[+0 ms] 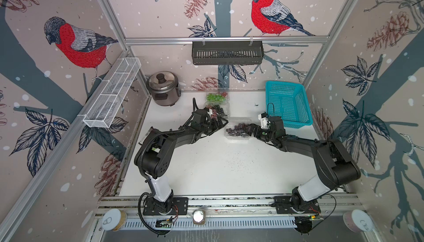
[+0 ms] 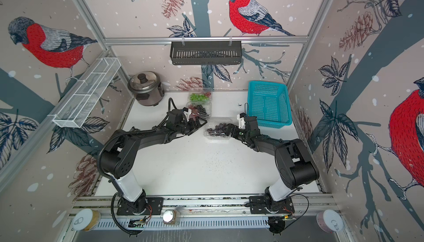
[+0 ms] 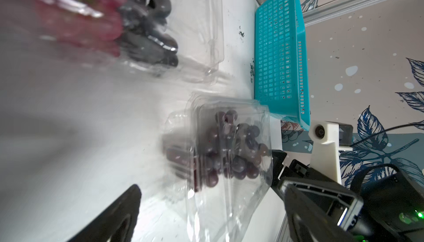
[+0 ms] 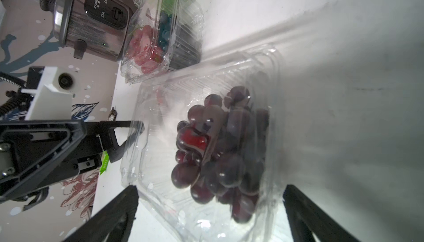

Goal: Pack grapes into containers
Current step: Move the packing box to the center of the board.

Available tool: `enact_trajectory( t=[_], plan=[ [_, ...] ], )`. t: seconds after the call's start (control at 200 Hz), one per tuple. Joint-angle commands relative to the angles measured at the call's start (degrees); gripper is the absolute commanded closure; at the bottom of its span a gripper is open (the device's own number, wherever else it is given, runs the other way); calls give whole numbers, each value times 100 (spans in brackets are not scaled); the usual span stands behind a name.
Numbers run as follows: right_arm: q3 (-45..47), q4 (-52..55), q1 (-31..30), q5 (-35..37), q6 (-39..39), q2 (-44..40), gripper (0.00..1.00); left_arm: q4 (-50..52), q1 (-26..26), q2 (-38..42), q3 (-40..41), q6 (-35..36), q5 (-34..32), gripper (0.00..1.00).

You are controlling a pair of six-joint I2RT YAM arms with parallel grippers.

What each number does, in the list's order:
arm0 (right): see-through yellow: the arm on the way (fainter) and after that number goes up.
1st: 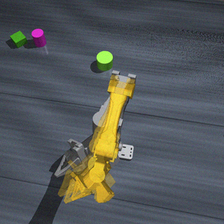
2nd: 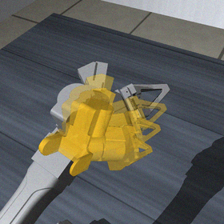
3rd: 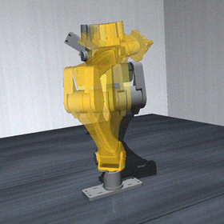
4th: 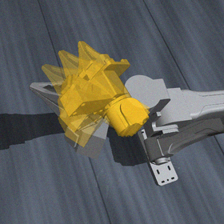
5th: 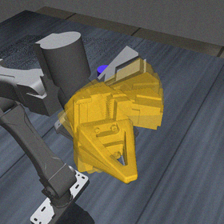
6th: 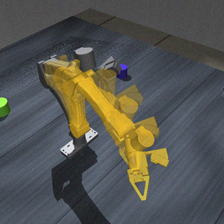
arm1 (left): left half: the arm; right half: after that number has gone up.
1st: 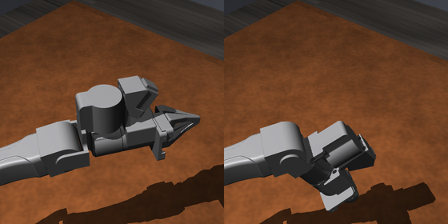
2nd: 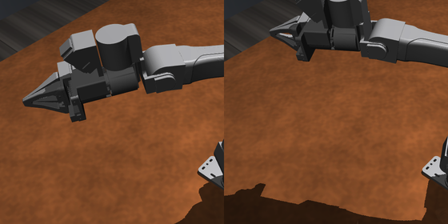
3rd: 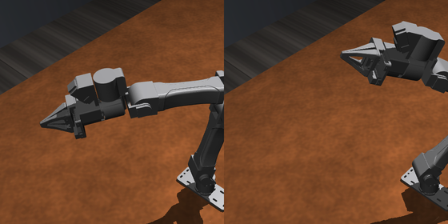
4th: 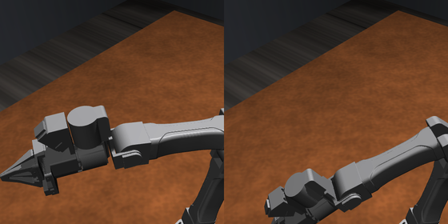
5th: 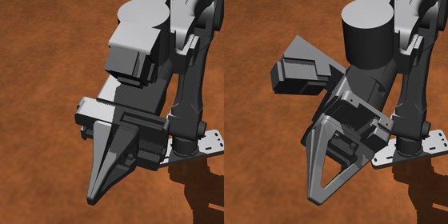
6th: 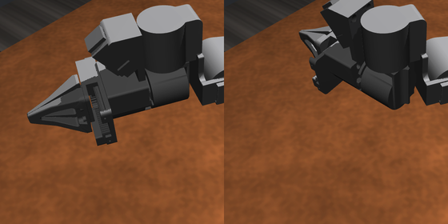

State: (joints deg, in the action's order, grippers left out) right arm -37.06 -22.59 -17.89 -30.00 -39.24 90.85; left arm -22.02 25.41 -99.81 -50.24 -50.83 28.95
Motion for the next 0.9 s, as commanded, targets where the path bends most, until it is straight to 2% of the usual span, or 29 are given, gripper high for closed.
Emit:
enact_trajectory(
  t=[0.0,0.24,0.36,0.44,0.585,0.895],
  plan=[
    [58,-432,-23,-190,-266,-58,0,-715,-10,307,454,-220,181,5],
    [30,-643,-237,-393,-402,30,0,-2245,-71,429,1502,-909,577,12],
    [-73,-494,-296,-410,-296,105,0,-2746,-104,384,1741,-1123,686,21],
    [-109,-364,-208,-396,-249,119,0,-2828,-132,364,1805,-1157,707,26],
    [-22,-369,-25,-340,-233,83,0,-2971,-177,277,1858,-1169,717,43],
    [58,-638,3,-415,-268,131,0,-3439,-219,-75,1983,-1324,792,57]
  ],
)
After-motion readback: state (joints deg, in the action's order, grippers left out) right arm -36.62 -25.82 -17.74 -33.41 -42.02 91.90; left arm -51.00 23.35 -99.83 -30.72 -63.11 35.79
